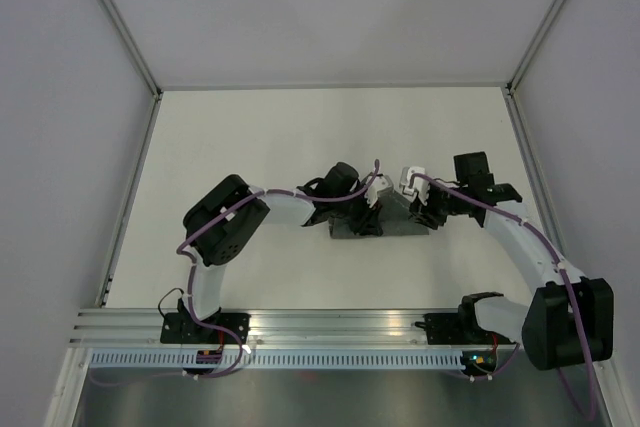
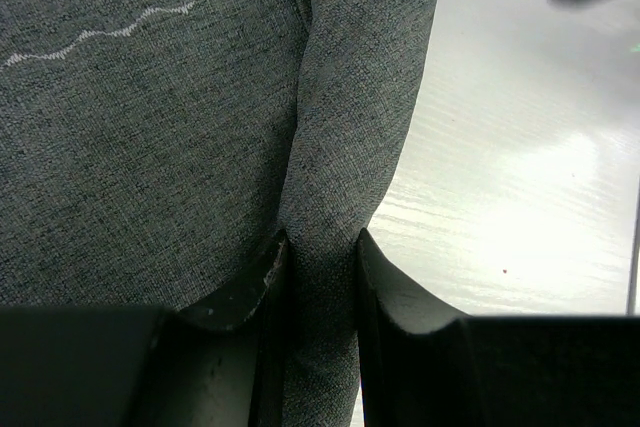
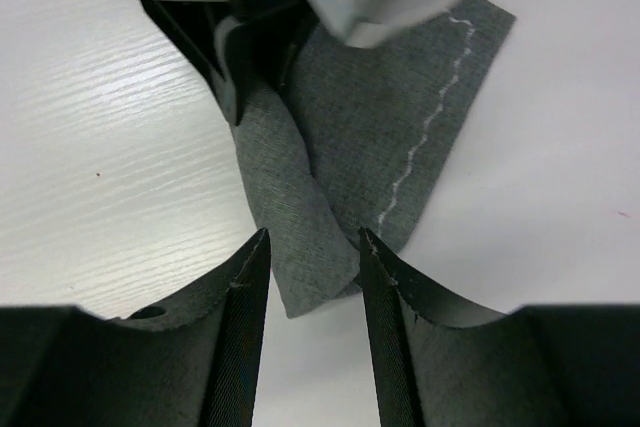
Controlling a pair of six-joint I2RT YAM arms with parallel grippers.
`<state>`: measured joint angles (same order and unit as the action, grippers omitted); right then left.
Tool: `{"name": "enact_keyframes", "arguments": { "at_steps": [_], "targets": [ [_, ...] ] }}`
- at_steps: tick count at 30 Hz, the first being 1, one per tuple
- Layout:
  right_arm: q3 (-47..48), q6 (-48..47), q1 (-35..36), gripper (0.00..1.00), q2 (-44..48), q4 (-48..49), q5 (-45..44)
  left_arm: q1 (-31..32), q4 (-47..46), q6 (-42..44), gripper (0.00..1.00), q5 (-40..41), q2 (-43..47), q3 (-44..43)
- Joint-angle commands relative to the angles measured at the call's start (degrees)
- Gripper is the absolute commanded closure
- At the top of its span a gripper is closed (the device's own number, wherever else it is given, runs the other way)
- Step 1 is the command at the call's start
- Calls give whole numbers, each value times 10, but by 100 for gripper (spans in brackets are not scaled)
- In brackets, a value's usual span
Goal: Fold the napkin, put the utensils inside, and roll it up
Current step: Roll the napkin with the utensil
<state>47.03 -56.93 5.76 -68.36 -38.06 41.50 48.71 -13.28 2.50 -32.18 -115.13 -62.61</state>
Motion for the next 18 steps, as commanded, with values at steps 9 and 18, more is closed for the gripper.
{"name": "enact_keyframes", "arguments": {
  "at_steps": [9,18],
  "targets": [
    [-138,31,166,53,67,170,-149,0,207,-54,98,-36,-84,-1],
    [-206,40,272,55,30,289,-280,-4,222,-55,98,-46,-94,-13]
  ]
}}
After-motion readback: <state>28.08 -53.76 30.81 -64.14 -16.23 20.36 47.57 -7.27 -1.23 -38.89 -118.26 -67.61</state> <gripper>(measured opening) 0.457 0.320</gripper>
